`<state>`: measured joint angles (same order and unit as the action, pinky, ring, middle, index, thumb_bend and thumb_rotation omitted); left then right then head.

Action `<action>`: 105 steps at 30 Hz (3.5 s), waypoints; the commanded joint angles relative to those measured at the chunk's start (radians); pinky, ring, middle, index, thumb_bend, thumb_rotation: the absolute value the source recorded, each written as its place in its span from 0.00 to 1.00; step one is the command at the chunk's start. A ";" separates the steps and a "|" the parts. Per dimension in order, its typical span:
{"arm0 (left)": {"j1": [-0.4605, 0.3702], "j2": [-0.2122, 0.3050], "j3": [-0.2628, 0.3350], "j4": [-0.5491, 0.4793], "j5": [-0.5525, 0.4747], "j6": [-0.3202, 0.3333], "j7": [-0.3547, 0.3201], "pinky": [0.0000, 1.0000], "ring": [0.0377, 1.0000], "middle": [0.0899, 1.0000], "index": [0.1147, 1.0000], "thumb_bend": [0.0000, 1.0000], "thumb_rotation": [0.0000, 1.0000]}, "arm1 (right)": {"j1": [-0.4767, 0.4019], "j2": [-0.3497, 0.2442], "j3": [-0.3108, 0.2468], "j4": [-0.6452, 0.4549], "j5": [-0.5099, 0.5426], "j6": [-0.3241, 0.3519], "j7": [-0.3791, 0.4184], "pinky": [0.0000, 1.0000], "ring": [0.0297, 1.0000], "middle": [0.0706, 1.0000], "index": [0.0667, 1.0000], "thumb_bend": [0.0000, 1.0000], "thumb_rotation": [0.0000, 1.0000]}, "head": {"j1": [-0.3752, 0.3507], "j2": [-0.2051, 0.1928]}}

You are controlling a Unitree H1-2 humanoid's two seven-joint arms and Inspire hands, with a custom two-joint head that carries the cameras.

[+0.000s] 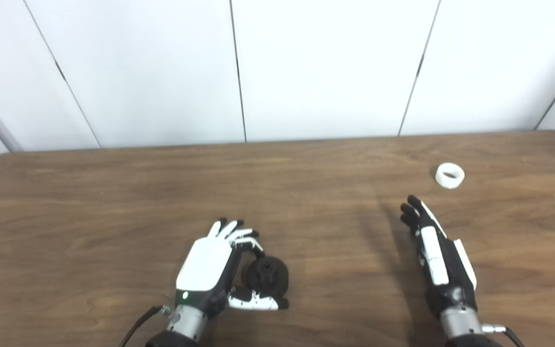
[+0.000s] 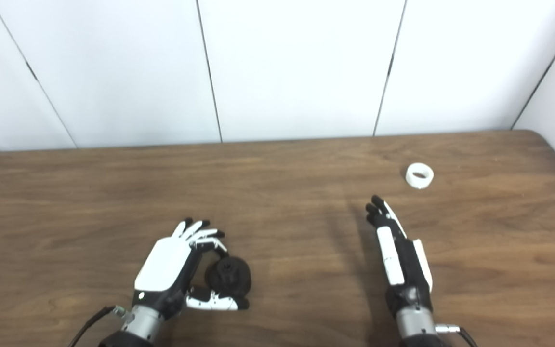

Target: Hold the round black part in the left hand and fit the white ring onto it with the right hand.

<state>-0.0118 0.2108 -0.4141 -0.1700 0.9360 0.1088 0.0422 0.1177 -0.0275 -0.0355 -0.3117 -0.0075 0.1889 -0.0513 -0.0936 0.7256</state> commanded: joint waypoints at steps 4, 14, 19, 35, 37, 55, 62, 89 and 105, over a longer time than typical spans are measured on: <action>0.011 0.001 -0.003 0.016 0.040 -0.004 0.006 1.00 0.91 0.78 0.42 0.52 0.06 | -0.023 -0.009 -0.014 -0.055 0.011 -0.012 0.010 1.00 0.93 0.90 0.91 0.52 0.86 | -0.001 0.007; 0.016 0.004 -0.003 0.030 0.056 -0.009 0.024 1.00 0.91 0.78 0.42 0.52 0.06 | -0.067 -0.039 -0.047 -0.072 0.001 0.003 0.000 0.95 0.91 0.90 0.88 0.54 0.59 | -0.005 0.010; 0.020 0.000 -0.003 0.034 0.059 -0.010 0.025 1.00 0.91 0.78 0.42 0.52 0.06 | -0.117 -0.090 -0.055 -0.076 -0.139 0.059 -0.031 0.81 0.85 0.84 0.83 0.65 0.53 | -0.035 0.000; 0.027 0.019 0.011 0.062 0.057 -0.035 0.049 1.00 0.89 0.77 0.42 0.53 0.06 | -0.318 -0.352 -0.052 0.055 -0.476 0.142 -0.013 0.88 0.89 0.85 0.78 0.81 0.22 | -0.191 -0.033; 0.029 0.025 0.019 0.055 0.047 -0.036 0.037 1.00 0.90 0.77 0.42 0.52 0.06 | -0.349 -0.375 -0.044 0.068 -0.508 0.173 0.002 0.88 0.91 0.86 0.77 0.82 0.23 | -0.218 -0.039; 0.044 0.034 0.043 0.042 0.039 -0.067 0.027 1.00 0.89 0.76 0.42 0.52 0.05 | -0.566 -0.494 0.031 0.404 -0.565 0.220 0.069 1.00 1.00 0.99 0.71 0.86 0.22 | -0.277 -0.056; 0.046 0.031 0.048 0.034 0.034 -0.066 0.018 1.00 0.88 0.75 0.42 0.52 0.05 | -0.625 -0.541 0.102 0.487 -0.589 0.255 0.134 1.00 1.00 1.00 0.71 0.89 0.26 | -0.271 -0.055; 0.050 0.023 0.042 0.030 0.054 -0.054 0.010 1.00 0.89 0.75 0.42 0.52 0.05 | -0.757 -0.521 0.188 0.730 -0.633 0.281 0.178 1.00 1.00 0.96 0.67 0.88 0.32 | -0.244 -0.053; 0.051 0.017 0.041 0.022 0.062 -0.052 0.006 1.00 0.89 0.75 0.42 0.52 0.05 | -0.747 -0.532 0.175 0.709 -0.635 0.280 0.192 1.00 1.00 0.94 0.65 0.85 0.30 | -0.238 -0.045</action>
<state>0.0230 0.2199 -0.3679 -0.1459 0.9783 0.0417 0.0759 -0.5875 -0.5319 0.1548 0.4321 -0.6288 0.4667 0.1487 -0.3329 0.6780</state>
